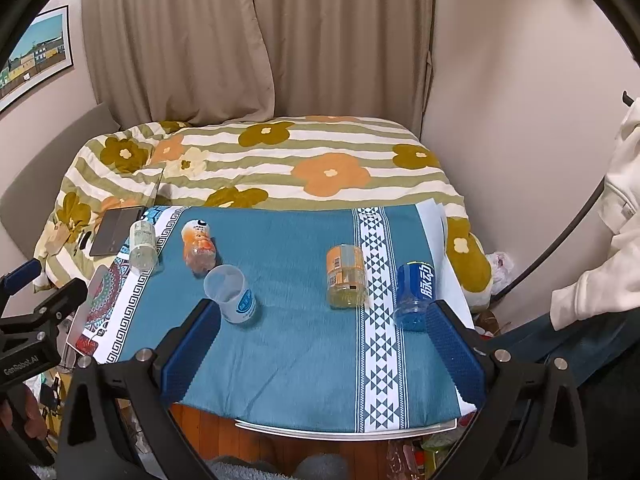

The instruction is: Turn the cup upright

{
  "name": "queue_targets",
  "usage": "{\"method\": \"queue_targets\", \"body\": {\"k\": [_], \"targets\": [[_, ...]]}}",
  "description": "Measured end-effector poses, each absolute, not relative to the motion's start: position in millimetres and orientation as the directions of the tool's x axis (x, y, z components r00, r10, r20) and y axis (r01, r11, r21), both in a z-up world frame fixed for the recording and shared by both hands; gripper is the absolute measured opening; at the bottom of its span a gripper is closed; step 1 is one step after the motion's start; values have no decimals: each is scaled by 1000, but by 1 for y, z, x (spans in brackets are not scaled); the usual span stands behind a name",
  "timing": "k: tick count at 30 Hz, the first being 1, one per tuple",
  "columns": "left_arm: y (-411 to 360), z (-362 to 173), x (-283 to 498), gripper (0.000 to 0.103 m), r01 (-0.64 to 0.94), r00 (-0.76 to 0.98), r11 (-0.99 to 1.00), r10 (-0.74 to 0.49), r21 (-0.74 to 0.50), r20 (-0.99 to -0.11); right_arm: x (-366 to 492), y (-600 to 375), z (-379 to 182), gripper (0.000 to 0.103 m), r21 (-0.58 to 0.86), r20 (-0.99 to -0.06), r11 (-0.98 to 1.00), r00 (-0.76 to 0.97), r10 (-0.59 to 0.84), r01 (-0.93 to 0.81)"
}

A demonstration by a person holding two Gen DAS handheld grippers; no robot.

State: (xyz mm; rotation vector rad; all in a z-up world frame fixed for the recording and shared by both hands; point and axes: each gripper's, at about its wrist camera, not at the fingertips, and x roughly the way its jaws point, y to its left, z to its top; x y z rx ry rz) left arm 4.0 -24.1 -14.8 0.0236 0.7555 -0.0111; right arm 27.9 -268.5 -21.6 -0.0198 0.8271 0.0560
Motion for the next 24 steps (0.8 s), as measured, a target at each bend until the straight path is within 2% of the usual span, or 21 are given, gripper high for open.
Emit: {"method": "queue_targets", "body": {"k": [24], "targets": [[-25,-14,12,103,39,736,999,-14,21,-677,30,-272,-22,102,-8,-741,1000,671,10,-23]]}}
